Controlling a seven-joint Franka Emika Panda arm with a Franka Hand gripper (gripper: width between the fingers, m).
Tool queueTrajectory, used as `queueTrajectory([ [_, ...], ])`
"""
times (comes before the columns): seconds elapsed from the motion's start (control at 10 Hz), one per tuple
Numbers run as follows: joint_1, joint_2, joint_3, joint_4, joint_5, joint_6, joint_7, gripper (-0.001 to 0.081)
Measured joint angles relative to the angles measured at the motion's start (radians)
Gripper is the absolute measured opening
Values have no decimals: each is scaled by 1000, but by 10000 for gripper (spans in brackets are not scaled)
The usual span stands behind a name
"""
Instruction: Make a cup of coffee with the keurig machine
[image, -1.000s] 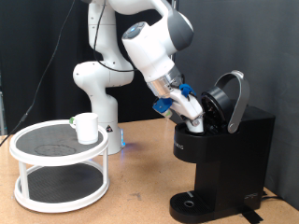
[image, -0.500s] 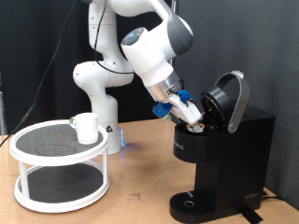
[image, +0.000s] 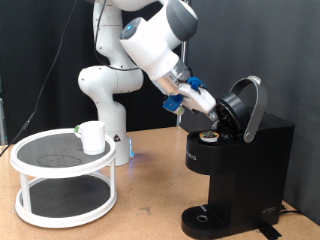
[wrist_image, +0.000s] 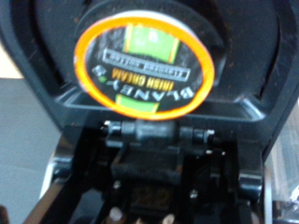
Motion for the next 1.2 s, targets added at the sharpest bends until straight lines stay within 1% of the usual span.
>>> queueTrajectory([
  [0.1, 0, -19, 1, -10, 0, 37, 11, 734],
  [0.2, 0, -42, 2, -32, 1, 70, 18, 734],
  [0.4, 0, -39, -2, -31, 8, 55, 8, 734],
  [0.6, 0, -51, -25, -21, 48, 28, -5, 734],
  [0.9, -1, -100, -56, 9, 76, -20, -4, 734],
  [1.2, -2, -145, -77, 56, 94, -76, 26, 734],
])
